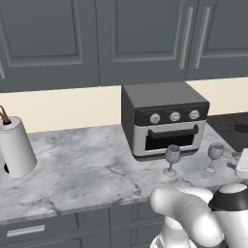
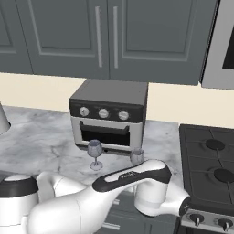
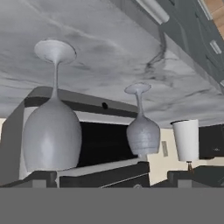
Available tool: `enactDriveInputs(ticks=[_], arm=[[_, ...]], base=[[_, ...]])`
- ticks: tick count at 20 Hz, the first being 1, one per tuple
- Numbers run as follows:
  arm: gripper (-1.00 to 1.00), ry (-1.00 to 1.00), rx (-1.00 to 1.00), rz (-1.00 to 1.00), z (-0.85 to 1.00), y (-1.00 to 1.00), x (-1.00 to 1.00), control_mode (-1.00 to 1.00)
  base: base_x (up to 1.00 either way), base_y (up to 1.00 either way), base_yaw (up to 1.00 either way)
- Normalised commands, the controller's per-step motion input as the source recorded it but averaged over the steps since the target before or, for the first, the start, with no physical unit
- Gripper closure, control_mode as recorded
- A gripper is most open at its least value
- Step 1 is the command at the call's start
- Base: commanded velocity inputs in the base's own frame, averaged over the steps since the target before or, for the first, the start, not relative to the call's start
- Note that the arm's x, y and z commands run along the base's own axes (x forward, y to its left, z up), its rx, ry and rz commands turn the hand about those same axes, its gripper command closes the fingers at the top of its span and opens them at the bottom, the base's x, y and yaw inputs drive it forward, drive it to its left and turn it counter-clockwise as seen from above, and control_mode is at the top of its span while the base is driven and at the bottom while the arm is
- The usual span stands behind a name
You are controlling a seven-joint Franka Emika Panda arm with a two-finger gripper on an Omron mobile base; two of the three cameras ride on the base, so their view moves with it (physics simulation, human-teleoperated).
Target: Retrieve the wine glasses from the counter and place one next to each plate.
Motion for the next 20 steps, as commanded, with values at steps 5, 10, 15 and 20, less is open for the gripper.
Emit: enactDriveInputs(ticks=[5,10,15,20], arm=[[-1.00,0.04,0.00,0.02,-0.31,0.00,0.00,-1.00],[-1.00,0.06,0.02,0.00,-0.29,0.00,0.06,-1.00],[-1.00,0.00,0.00,0.00,-0.01,0.00,0.25,-1.00],[-1.00,0.02,0.04,0.00,-0.17,0.03,0.34,-1.00]], base=[[0.00,0.00,0.00],[0.00,0.00,0.00],[0.00,0.00,0.00],[0.00,0.00,0.00]])
